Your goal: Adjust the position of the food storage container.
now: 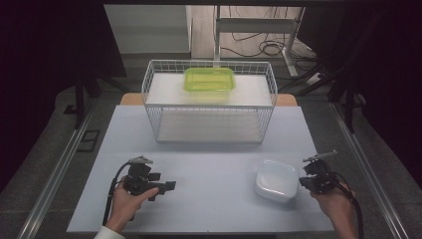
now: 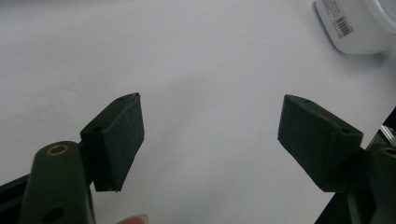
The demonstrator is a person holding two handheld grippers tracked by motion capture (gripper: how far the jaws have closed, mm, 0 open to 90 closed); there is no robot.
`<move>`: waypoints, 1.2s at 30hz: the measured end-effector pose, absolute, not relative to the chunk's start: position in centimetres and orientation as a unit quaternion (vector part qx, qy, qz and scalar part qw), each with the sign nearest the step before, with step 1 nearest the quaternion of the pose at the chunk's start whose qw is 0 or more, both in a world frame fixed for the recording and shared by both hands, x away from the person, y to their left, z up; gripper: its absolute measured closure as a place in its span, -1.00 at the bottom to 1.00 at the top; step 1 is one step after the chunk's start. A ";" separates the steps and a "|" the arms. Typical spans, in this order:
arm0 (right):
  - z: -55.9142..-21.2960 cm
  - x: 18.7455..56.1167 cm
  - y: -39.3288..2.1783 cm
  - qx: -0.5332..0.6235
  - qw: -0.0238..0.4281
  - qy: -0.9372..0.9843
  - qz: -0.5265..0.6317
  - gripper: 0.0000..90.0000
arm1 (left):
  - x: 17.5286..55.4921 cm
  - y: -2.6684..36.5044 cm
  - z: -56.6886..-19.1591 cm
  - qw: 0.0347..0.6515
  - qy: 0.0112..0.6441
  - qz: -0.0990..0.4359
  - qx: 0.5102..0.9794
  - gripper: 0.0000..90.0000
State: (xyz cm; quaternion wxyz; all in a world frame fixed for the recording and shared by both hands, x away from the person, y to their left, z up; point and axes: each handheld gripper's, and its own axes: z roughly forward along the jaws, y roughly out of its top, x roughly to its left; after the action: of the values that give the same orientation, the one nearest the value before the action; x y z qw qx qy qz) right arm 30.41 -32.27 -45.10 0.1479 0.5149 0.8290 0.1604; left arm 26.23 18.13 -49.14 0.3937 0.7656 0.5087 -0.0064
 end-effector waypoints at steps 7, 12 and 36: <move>-45.3 31.1 -29.9 0.496 0.146 0.840 0.164 0.98 | 26.3 18.2 -49.1 0.393 0.509 -0.007 0.766 -0.51; -45.6 31.4 -27.8 0.473 0.141 0.854 0.165 0.98 | 26.2 18.2 -49.1 0.395 0.508 -0.007 0.766 -0.51; -46.3 32.6 -19.1 0.399 0.132 0.890 0.174 0.98 | 26.3 18.5 -49.1 0.397 0.511 -0.006 0.763 -0.51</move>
State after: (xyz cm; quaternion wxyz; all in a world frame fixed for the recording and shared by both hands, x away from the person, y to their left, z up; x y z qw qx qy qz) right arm 32.61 -19.11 -46.27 0.1324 0.3992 0.8903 0.1745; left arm 26.28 18.45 -49.10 0.3968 0.7627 0.5106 -0.0056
